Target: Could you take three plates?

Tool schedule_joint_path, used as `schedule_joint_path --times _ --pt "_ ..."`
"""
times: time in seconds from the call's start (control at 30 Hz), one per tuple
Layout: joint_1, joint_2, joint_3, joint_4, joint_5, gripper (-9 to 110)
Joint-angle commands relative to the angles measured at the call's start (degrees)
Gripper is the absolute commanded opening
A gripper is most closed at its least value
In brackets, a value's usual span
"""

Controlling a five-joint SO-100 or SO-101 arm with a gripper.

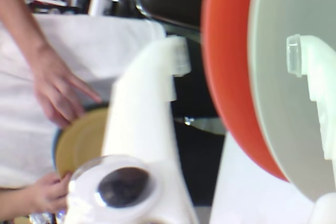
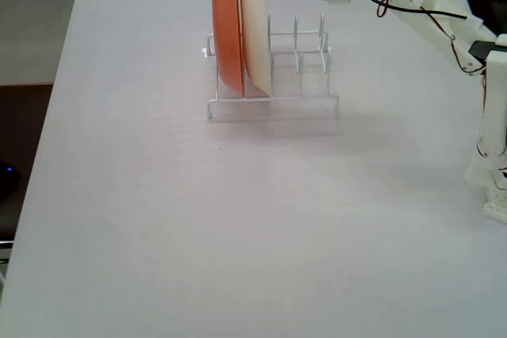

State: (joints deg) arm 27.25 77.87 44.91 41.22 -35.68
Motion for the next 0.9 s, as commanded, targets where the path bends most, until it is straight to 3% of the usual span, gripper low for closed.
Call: schedule_joint_path --times 0.0,0.43,0.5,0.63,0.87 --pt "0.3 -0.5 -5.6 0.1 0.5 30" --pt "-1.1 -9.1 -13.4 1.3 6.3 28" --pt "-1.3 -10.5 -14.9 1.3 7.2 23" --pt "-1.8 -11.1 -16.5 1.0 9.2 0" --pt "-2.5 -10.5 -24.7 6.9 9.1 0"
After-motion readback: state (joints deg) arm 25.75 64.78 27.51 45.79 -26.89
